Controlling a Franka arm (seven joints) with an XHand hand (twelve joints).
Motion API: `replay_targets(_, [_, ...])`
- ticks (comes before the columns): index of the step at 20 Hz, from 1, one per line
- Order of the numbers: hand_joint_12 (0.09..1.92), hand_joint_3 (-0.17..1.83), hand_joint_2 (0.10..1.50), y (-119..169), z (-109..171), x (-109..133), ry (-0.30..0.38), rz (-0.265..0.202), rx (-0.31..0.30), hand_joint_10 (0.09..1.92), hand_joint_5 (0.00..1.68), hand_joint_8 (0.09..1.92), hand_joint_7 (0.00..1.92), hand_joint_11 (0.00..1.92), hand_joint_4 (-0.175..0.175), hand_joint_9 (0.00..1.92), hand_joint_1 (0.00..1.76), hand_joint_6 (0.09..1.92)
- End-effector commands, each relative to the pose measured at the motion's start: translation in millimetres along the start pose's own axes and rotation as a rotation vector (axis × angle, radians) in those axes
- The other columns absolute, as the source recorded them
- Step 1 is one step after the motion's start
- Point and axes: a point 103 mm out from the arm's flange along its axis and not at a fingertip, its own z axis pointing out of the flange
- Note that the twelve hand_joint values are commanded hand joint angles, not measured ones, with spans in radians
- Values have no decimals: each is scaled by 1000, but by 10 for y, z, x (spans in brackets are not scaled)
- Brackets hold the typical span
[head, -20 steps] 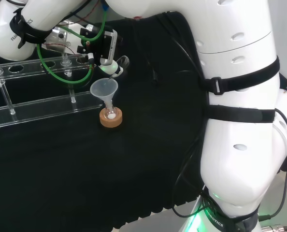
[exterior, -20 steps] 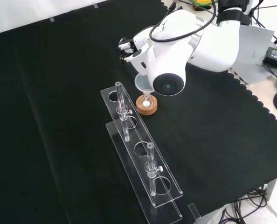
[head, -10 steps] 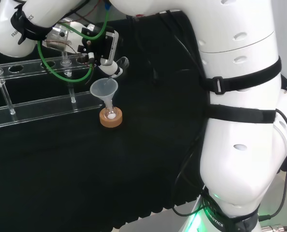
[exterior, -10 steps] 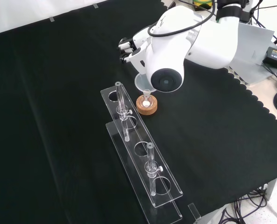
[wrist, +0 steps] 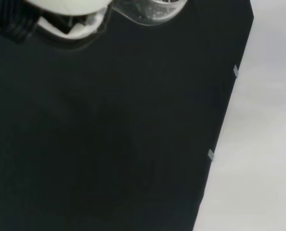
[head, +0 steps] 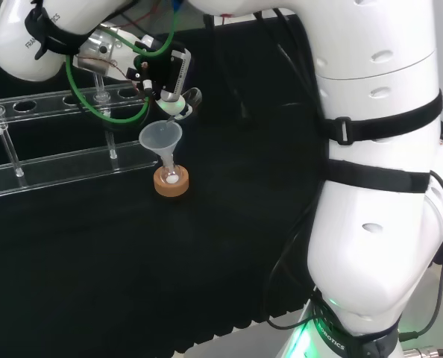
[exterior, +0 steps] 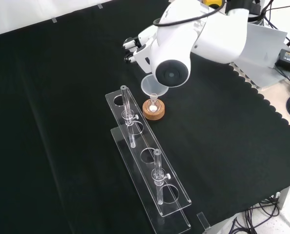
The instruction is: Pour all the NaCl from the weighing funnel into the round-bottom flask.
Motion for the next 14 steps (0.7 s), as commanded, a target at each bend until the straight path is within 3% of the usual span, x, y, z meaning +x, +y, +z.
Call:
replay_targets(1, [1199,686,609,15,94,-32,73,11,-10,403,1359,575,437,580,175,799,1136,529])
replay_targets(14, [1194,684,611,23,221,-129,245,38,-63,405,1356,576,440,597,175,806,1135,533])
